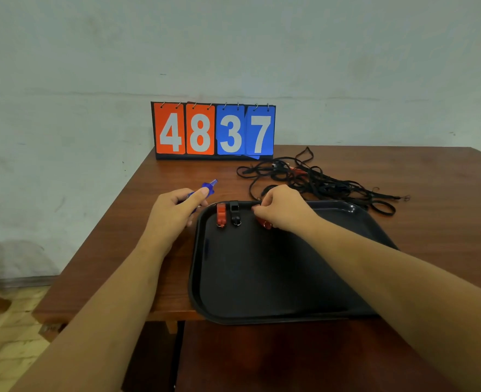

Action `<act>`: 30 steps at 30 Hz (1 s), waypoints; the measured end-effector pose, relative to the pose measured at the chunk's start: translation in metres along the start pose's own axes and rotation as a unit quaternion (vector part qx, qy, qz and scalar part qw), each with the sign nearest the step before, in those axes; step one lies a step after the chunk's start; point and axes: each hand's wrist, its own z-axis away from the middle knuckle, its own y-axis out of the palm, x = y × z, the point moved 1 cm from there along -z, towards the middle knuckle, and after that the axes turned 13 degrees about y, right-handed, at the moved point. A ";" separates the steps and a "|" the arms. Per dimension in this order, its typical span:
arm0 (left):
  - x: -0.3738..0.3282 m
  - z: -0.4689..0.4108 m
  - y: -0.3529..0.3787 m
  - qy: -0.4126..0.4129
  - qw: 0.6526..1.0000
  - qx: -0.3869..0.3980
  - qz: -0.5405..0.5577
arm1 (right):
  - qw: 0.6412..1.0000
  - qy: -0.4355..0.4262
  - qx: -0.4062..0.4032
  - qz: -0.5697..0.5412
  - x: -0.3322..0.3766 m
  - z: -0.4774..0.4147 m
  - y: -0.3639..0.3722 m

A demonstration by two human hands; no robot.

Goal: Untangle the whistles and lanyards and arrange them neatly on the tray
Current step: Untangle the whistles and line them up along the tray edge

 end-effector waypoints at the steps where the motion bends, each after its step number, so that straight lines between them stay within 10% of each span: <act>1: 0.000 0.000 0.000 0.001 1.000 0.001 -0.001 | 1.000 0.001 0.008 0.008 -0.001 -0.001 0.000; 30: 0.000 -0.002 0.002 0.043 0.998 0.043 0.004 | 0.998 -0.004 -0.054 -0.040 0.011 0.002 0.010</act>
